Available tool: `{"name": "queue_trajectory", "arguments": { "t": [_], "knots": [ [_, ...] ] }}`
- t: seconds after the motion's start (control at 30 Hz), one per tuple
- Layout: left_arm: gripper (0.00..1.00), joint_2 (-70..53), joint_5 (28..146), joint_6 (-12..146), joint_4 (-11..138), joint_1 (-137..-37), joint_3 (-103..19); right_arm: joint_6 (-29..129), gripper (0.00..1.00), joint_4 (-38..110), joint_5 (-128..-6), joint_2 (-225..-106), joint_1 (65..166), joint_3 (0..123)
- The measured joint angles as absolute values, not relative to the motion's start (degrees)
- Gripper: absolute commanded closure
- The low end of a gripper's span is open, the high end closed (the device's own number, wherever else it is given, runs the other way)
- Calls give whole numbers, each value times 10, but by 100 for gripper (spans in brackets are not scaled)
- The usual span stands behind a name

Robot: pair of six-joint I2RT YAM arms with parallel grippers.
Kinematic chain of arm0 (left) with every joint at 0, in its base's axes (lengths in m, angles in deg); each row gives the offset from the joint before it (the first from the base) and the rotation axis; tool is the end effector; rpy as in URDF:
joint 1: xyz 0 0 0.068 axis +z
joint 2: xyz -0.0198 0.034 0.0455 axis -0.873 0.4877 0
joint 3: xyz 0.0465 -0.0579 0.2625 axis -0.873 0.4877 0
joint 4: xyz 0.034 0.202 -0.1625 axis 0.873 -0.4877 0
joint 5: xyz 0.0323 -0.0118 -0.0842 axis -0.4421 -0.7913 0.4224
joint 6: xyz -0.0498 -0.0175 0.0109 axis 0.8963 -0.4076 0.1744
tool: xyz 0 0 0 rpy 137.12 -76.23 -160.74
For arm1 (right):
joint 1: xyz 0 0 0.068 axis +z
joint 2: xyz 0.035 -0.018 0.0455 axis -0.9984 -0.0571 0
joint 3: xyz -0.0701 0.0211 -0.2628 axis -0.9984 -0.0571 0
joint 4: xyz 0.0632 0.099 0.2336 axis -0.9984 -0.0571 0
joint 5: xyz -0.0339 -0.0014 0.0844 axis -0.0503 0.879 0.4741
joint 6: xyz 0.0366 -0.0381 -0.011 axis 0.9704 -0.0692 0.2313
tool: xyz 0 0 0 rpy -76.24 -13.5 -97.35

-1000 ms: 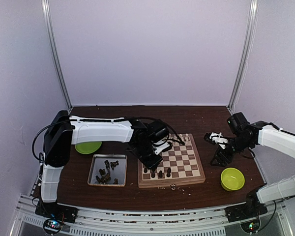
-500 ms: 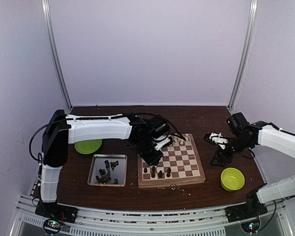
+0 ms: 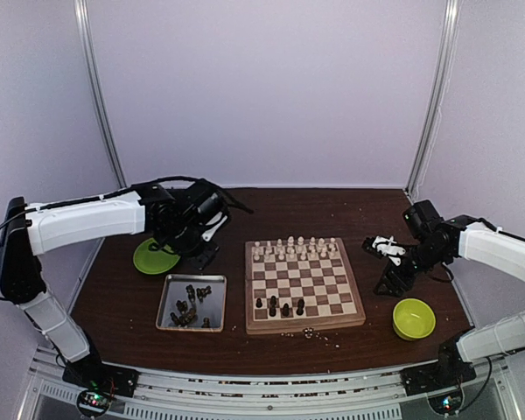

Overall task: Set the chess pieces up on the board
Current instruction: Pick up the pawn from the storage box.

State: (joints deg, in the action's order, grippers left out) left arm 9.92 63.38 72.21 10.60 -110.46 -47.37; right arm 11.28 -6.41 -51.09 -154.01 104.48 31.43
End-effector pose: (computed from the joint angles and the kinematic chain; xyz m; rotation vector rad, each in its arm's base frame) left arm 0.2223 -0.2471 0.2655 0.6748 2.5735 0.0044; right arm 0.2019 0.0796 0.2167 -1.2156 2.3684 0.4883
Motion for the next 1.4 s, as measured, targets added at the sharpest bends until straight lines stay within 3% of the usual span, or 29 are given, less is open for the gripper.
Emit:
{"name": "queue_trajectory", "arguments": {
  "t": [0.13,0.3,0.53,1.03,1.23,1.4],
  "knots": [
    [61,71,633,737,117,-1061,-380,113,30,-64,-513,-1544,1045,315],
    [68,43,655,743,145,-1038,-321,113,30,-63,-517,-1557,1045,315],
    [68,58,713,696,192,-1034,-328,113,30,-64,-520,-1566,1045,315],
    [68,182,738,631,145,-1034,-416,113,30,-64,-526,-1566,1045,316],
    [77,186,738,622,121,-1039,-418,113,30,-64,-526,-1566,1045,316],
    [78,202,736,620,105,-1048,-418,113,30,-64,-526,-1566,1045,316]
  ]
}}
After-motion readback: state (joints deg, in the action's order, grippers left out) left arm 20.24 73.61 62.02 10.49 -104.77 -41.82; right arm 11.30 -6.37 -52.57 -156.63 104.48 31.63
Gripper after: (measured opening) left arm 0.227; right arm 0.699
